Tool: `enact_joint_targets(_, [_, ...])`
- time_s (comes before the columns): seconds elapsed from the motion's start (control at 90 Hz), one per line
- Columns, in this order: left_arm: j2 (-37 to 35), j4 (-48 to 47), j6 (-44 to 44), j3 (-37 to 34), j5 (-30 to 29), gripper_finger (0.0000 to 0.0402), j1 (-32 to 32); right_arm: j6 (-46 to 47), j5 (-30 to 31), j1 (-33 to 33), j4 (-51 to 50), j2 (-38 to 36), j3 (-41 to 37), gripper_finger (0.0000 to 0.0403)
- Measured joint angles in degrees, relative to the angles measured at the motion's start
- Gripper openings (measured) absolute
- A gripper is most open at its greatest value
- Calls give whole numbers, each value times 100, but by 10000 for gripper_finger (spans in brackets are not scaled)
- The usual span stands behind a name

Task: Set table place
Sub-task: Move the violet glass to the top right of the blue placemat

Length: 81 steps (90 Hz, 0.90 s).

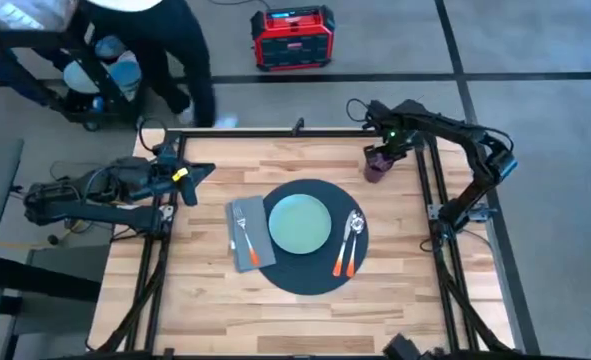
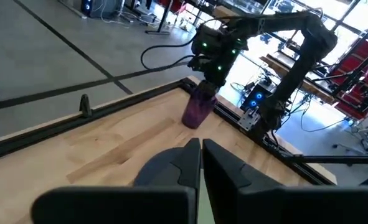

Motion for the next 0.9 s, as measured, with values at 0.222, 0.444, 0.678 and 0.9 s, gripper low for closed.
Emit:
enact_joint_targets(0.222, [0,1,-58,0,-2,0,0,472,-130,627,222,-17,-241,8])
enact_joint_targets(0.444, [0,-1,-98,0,-2,0,0,541,-96,1033,308,-7,-297,16])
enact_joint_targets(0.678, [2,-4,-105,0,-4,0,-2,643,-121,970,573,63,-356,44])
enact_joint_targets(0.9, [7,-9,-105,0,-4,0,-4,448,-300,991,805,45,-340,92])
